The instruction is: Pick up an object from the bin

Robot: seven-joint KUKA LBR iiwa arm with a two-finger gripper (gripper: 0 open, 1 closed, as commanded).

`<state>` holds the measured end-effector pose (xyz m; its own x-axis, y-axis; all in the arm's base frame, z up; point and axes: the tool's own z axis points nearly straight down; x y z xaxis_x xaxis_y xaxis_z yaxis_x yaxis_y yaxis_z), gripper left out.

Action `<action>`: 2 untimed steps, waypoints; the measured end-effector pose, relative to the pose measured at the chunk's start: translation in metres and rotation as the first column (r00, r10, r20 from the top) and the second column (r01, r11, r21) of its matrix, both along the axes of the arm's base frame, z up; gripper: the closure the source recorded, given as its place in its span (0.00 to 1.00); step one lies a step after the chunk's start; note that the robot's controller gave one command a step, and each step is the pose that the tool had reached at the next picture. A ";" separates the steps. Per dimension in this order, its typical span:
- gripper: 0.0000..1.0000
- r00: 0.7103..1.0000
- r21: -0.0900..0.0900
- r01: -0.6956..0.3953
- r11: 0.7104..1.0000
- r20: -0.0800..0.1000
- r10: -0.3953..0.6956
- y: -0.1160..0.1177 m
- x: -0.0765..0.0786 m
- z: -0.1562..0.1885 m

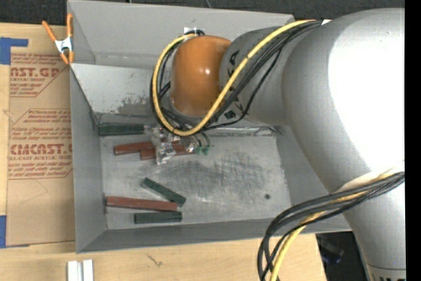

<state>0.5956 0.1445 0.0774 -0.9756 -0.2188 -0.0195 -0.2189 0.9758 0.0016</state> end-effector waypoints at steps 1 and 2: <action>1.00 0.999 -0.006 -0.044 0.999 -0.020 0.044 0.000 -0.006 0.058; 1.00 0.992 -0.006 -0.125 0.992 -0.019 0.125 0.003 -0.009 0.132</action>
Offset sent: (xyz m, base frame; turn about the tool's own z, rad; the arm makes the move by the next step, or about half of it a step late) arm -0.0114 0.0049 0.1786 -0.1748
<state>0.5865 0.1479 0.2094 -0.9408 -0.3389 0.0007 -0.3389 0.9408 0.0004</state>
